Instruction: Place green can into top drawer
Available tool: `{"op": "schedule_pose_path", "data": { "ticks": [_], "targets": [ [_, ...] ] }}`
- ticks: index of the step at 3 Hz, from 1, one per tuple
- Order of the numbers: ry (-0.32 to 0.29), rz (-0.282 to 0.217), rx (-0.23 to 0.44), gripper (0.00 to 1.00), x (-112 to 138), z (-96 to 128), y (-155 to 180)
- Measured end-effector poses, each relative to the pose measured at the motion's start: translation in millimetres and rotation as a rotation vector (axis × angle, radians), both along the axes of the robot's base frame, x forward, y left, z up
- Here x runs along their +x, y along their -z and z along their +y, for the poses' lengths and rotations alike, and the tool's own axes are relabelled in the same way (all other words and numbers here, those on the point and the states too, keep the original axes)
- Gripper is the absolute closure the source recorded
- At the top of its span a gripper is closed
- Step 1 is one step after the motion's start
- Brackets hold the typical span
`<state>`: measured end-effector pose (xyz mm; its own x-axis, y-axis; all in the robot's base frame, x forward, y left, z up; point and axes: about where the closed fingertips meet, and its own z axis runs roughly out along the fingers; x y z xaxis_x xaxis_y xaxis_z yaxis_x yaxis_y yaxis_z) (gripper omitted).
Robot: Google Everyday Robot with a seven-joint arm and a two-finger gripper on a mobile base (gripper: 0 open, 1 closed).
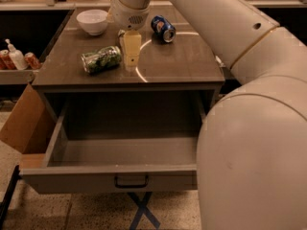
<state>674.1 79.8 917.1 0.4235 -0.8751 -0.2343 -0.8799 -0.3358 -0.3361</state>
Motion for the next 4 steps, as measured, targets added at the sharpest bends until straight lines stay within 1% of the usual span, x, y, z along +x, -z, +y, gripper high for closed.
{"op": "schedule_pose_path", "data": {
  "ticks": [1,2,3,4],
  "targets": [
    [-0.052,0.028,0.005,0.0,5.2,28.2,21.5],
    [-0.085,0.059,0.007,0.0,8.3,48.8,43.1],
    [-0.111,0.094,-0.001,0.0,9.5,64.9,63.7],
    [-0.119,0.122,-0.018,0.19,10.4,71.5,79.4]
  ]
}}
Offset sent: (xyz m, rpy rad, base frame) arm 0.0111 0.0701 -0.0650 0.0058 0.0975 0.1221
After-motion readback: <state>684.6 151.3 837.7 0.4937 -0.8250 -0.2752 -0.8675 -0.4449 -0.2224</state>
